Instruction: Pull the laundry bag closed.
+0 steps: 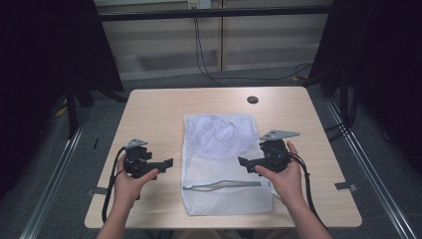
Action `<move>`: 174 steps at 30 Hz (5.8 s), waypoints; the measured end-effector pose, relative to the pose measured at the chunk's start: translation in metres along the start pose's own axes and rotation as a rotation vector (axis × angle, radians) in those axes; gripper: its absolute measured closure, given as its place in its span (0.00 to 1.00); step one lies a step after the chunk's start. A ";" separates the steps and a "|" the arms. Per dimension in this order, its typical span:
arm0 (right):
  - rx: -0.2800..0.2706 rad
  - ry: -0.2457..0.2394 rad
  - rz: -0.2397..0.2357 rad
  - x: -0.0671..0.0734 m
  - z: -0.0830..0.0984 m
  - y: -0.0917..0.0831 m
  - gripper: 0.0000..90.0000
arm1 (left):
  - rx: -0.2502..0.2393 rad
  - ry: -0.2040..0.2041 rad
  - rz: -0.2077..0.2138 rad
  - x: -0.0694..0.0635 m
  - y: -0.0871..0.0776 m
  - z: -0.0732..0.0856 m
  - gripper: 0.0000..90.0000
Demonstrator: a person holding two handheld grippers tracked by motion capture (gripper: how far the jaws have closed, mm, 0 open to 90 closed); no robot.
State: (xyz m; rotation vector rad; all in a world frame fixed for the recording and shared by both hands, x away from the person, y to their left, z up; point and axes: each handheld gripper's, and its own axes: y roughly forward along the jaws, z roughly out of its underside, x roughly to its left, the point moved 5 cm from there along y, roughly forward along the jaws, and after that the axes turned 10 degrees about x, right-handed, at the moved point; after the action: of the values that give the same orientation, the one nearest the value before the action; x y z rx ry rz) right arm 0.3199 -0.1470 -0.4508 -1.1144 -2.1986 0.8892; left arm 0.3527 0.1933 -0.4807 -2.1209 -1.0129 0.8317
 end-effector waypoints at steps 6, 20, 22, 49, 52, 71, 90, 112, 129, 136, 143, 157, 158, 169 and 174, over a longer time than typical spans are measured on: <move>0.031 -0.024 -0.019 0.019 -0.006 0.010 0.07 | 0.022 0.016 0.014 -0.003 0.001 0.002 0.06; 0.062 -0.038 -0.110 0.055 -0.008 0.038 0.14 | 0.045 0.040 0.027 -0.007 0.001 0.010 0.07; 0.060 -0.038 -0.125 0.060 -0.010 0.042 0.16 | 0.043 0.034 0.029 -0.007 0.000 0.010 0.07; 0.115 0.001 -0.254 0.101 -0.001 0.076 0.44 | 0.049 0.037 0.039 -0.008 0.000 0.010 0.07; 0.126 0.023 -0.273 0.103 0.001 0.079 0.48 | 0.050 0.036 0.038 -0.008 0.000 0.011 0.07; 0.177 0.190 -0.377 0.119 0.009 0.100 0.72 | 0.054 0.045 0.039 -0.007 -0.001 0.011 0.07; 0.242 0.225 -0.397 0.127 0.012 0.121 0.76 | 0.091 0.061 0.028 -0.005 -0.002 0.021 0.08; 0.261 0.261 -0.421 0.136 0.008 0.129 0.89 | 0.096 0.049 0.029 -0.004 0.000 0.021 0.07; 0.239 0.300 -0.434 0.129 -0.001 0.123 0.97 | 0.117 0.048 0.070 -0.008 0.003 0.025 0.08; 0.219 0.313 -0.447 0.125 -0.004 0.113 0.97 | 0.133 0.034 0.090 -0.013 0.007 0.026 0.07; 0.191 0.316 -0.461 0.121 -0.007 0.106 0.97 | 0.143 0.038 0.141 -0.018 0.009 0.028 0.07; 0.165 0.339 -0.480 0.115 -0.013 0.098 0.97 | 0.151 0.018 0.236 -0.031 0.014 0.029 0.07; 0.165 0.331 -0.478 0.115 -0.012 0.098 0.97 | 0.153 0.017 0.245 -0.032 0.014 0.029 0.07; 0.155 0.340 -0.487 0.112 -0.014 0.096 0.97 | 0.183 0.016 0.279 -0.040 0.019 0.031 0.07; 0.151 0.331 -0.483 0.112 -0.014 0.095 0.97 | 0.196 0.011 0.314 -0.044 0.022 0.032 0.08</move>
State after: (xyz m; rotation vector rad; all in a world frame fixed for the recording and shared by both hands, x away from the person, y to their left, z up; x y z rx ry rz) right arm 0.3173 -0.0070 -0.4957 -0.5689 -1.9588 0.5955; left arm 0.3157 0.1545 -0.5044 -2.1389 -0.5720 1.0224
